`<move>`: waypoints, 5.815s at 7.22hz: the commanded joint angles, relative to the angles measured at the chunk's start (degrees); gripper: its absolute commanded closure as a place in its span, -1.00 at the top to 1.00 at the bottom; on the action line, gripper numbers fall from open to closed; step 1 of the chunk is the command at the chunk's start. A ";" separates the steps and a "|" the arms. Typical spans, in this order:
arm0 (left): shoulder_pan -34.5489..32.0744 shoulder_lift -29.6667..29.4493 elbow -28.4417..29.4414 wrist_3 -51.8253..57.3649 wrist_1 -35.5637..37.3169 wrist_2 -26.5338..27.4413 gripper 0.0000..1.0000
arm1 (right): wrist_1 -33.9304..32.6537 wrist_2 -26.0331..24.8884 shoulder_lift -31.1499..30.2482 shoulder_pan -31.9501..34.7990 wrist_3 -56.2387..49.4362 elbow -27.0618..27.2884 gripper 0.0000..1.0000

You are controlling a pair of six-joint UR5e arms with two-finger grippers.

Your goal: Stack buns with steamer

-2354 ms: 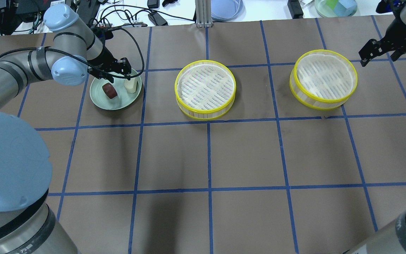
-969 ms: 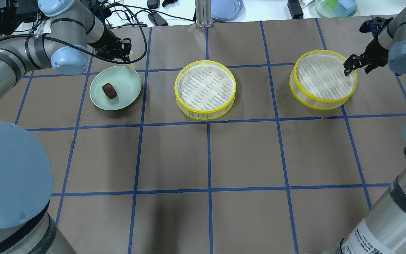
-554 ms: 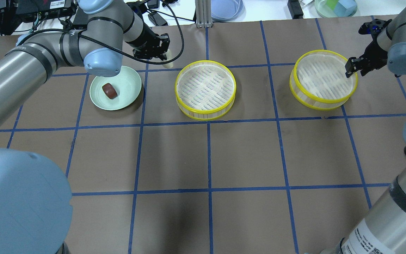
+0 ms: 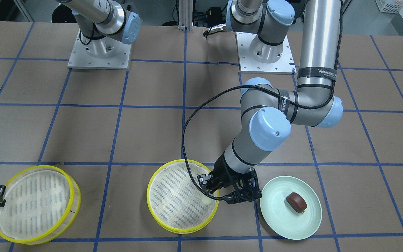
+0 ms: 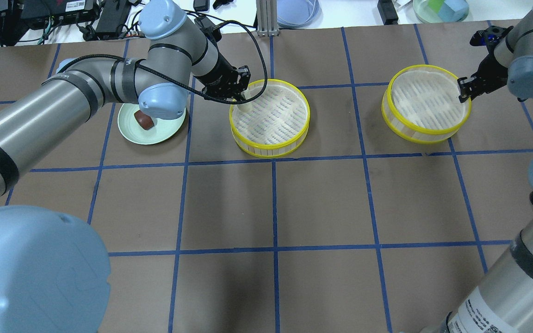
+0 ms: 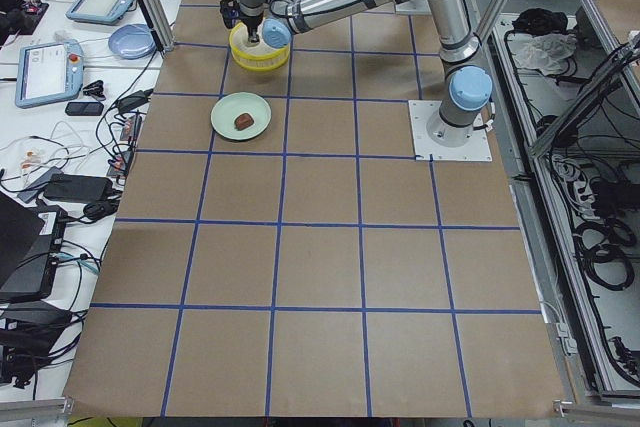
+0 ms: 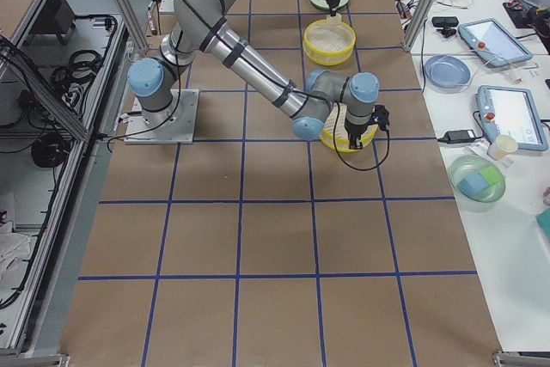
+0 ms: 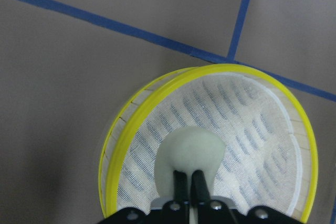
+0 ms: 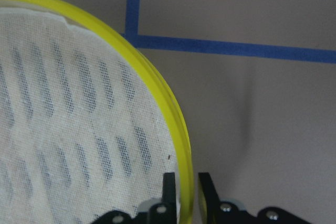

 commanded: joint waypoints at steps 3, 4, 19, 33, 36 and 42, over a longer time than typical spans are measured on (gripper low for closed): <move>0.33 0.65 0.18 -0.25 -0.44 0.19 1.00 | 0.34 -0.29 -0.80 0.15 0.02 -0.17 -1.00; 1.90 1.87 0.62 0.35 -0.79 0.80 1.00 | 0.60 -1.16 -1.85 0.32 0.19 -0.09 -1.00; 18.53 -4.71 -0.43 9.05 -4.93 16.28 -0.64 | 7.19 -9.61 -7.32 38.47 50.20 -0.96 -1.00; 11.33 11.20 1.68 6.86 -8.70 16.63 -1.00 | 4.38 -5.92 -5.81 38.47 53.53 -1.05 -1.00; 10.00 11.46 -0.68 6.86 -7.84 16.72 -1.00 | 4.38 -6.88 -5.64 38.38 53.63 -1.14 -1.00; 8.17 12.34 -0.69 6.69 -7.83 16.45 -1.00 | 4.47 -7.68 -5.38 38.38 53.54 -0.70 -1.00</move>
